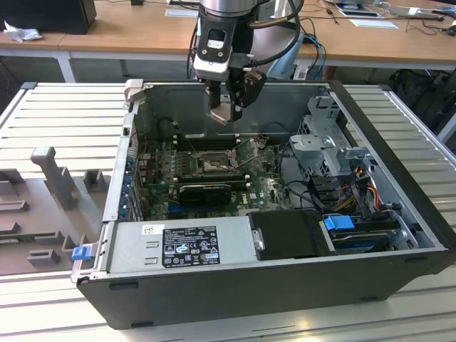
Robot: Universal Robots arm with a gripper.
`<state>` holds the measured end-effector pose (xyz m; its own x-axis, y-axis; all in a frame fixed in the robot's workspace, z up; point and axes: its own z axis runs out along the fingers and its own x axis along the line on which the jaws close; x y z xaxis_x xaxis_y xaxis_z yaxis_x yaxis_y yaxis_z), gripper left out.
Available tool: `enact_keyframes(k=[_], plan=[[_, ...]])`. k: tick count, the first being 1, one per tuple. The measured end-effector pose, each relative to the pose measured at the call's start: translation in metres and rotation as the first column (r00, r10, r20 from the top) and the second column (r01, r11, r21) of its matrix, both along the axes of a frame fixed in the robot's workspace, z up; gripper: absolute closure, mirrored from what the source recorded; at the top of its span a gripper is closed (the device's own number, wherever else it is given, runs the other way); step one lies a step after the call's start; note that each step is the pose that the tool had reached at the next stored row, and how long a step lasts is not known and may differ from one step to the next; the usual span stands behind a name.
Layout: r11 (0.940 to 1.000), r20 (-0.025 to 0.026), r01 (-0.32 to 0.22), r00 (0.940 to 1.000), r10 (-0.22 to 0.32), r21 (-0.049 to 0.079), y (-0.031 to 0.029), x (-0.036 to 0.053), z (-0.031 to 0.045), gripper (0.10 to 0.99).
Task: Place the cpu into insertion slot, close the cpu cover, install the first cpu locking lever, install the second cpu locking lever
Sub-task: 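Place the cpu into insertion slot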
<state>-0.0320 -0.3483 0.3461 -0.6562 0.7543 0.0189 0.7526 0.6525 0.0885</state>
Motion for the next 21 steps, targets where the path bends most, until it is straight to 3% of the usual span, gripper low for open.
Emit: enact_keyframes(k=[8,15,21], plan=[[0.9980,0.0001,0.064,0.9980,-0.064,0.000,0.0000,0.0000,-0.0005,0.561],[0.9921,0.0000,0.125,0.9921,-0.125,0.000,0.0000,0.0000,-0.0009,0.561],[0.9804,0.0001,0.197,0.9804,-0.197,0.000,0.0000,0.0000,-0.0014,0.561]])
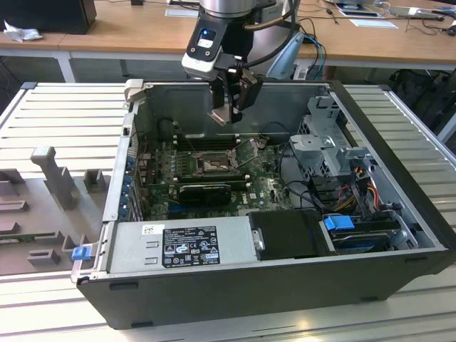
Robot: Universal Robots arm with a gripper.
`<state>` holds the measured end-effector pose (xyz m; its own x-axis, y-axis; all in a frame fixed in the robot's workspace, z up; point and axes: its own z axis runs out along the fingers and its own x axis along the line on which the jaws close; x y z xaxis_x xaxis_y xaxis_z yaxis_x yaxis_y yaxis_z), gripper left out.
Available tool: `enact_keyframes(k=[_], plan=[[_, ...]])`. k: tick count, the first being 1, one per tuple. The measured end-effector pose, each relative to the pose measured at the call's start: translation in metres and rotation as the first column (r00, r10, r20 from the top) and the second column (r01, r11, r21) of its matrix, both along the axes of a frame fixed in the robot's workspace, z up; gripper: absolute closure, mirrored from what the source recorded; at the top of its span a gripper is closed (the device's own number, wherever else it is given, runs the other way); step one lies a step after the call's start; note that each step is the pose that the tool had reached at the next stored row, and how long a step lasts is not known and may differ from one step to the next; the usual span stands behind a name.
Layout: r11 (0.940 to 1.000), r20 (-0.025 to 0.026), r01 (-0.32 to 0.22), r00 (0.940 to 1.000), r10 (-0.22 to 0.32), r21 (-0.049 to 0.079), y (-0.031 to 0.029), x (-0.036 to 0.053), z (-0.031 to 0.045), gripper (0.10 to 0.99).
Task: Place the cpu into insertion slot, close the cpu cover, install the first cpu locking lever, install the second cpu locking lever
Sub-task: 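Place the cpu into insertion slot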
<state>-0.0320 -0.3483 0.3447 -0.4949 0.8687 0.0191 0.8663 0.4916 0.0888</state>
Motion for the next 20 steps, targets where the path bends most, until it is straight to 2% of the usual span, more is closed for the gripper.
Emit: enact_keyframes(k=[7,20], plan=[[0.9984,0.0000,0.057,0.9984,-0.057,0.000,0.0000,0.0000,-0.0003,0.561],[0.9879,0.0000,0.155,0.9879,-0.155,0.000,0.0000,0.0000,-0.0008,0.561]])
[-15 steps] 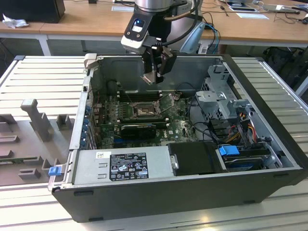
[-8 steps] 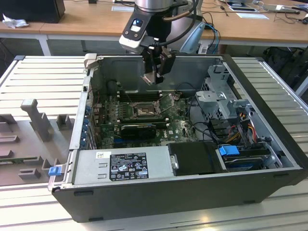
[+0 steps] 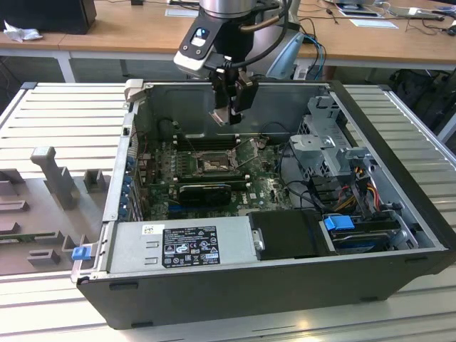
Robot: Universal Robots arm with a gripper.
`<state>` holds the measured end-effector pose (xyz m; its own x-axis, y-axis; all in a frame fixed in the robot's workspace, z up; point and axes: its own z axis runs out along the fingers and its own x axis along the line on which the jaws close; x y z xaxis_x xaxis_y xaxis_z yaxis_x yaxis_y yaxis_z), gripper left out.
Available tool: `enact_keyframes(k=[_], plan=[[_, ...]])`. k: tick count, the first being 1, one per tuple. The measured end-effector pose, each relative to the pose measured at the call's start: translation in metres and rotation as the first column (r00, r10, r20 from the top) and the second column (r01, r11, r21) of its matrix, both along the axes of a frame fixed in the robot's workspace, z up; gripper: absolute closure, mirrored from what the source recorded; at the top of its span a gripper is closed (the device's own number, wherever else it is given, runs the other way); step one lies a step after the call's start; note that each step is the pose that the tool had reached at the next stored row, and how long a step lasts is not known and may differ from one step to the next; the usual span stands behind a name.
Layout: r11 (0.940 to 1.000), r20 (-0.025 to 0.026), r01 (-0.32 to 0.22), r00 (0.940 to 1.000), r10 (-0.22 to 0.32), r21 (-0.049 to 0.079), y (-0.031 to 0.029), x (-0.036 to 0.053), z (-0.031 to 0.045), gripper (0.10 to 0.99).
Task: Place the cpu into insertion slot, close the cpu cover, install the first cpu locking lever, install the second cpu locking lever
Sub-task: 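Place the cpu into insertion slot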
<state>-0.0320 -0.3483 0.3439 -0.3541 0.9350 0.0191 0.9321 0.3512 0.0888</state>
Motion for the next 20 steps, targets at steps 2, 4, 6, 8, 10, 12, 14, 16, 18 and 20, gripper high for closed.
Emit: enact_keyframes(k=[2,4,6,8,10,12,14,16,18,20], plan=[[0.9998,0.0000,0.018,0.9998,-0.018,0.000,0.0000,0.0000,-0.0001,0.561],[0.9994,0.0000,0.035,0.9994,-0.035,0.000,0.0000,0.0000,-0.0001,0.561],[0.9989,0.0000,0.047,0.9989,-0.047,0.000,0.0000,0.0000,-0.0002,0.561],[0.9984,0.0000,0.057,0.9984,-0.057,0.000,0.0000,0.0000,-0.0002,0.561],[0.9978,0.0000,0.067,0.9978,-0.067,0.000,0.0000,0.0000,-0.0003,0.561],[0.9970,0.0000,0.078,0.9970,-0.078,0.000,0.0000,0.0000,-0.0004,0.561],[0.9958,-0.0001,0.091,0.9958,-0.091,0.000,0.0000,0.0000,-0.0004,0.561],[0.9950,0.0000,0.100,0.9950,-0.100,0.000,0.0000,0.0000,-0.0005,0.561],[0.9936,0.0000,0.113,0.9936,-0.113,0.000,0.0000,0.0000,-0.0006,0.561],[0.9926,0.0000,0.122,0.9926,-0.122,0.000,0.0000,0.0000,-0.0007,0.561]])
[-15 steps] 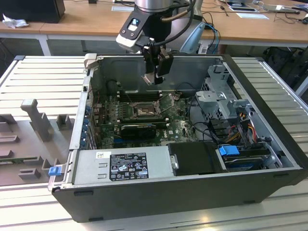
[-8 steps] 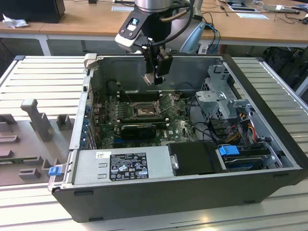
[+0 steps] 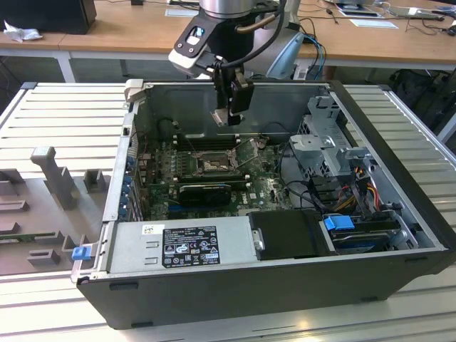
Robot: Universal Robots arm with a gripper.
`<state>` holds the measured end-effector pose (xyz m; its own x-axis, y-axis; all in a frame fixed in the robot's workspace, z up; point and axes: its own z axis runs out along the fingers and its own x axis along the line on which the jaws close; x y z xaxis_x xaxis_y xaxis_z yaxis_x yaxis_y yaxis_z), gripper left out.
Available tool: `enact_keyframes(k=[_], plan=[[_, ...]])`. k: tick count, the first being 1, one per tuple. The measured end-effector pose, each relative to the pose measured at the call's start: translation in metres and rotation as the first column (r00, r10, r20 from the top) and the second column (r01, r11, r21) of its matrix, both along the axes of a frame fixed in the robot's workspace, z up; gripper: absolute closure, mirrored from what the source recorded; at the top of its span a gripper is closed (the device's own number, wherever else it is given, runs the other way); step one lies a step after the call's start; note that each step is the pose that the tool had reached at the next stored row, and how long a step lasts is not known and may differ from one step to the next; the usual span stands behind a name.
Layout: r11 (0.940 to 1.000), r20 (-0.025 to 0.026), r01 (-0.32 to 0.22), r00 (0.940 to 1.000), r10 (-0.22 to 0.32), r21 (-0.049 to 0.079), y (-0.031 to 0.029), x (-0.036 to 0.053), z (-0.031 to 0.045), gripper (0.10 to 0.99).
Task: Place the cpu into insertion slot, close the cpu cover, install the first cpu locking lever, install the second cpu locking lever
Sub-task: 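Place the cpu into insertion slot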
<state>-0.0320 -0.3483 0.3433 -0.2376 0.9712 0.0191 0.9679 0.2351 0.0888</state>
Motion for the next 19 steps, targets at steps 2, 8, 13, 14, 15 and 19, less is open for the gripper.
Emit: enact_keyframes(k=[2,8,13,14,15,19], plan=[[0.9999,0.0000,0.012,0.9999,-0.012,0.000,0.0000,0.0000,-0.0001,0.561],[0.9991,0.0000,0.043,0.9991,-0.043,0.000,0.0000,0.0000,-0.0005,0.561],[0.9975,0.0000,0.071,0.9975,-0.071,0.000,0.0000,0.0000,-0.0007,0.561],[0.9971,0.0000,0.076,0.9971,-0.076,0.000,0.0000,0.0000,-0.0007,0.561],[0.9967,0.0000,0.082,0.9967,-0.082,0.000,0.0000,0.0000,-0.0008,0.561],[0.9949,0.0000,0.100,0.9949,-0.100,0.000,0.0000,0.0000,-0.0009,0.561]])
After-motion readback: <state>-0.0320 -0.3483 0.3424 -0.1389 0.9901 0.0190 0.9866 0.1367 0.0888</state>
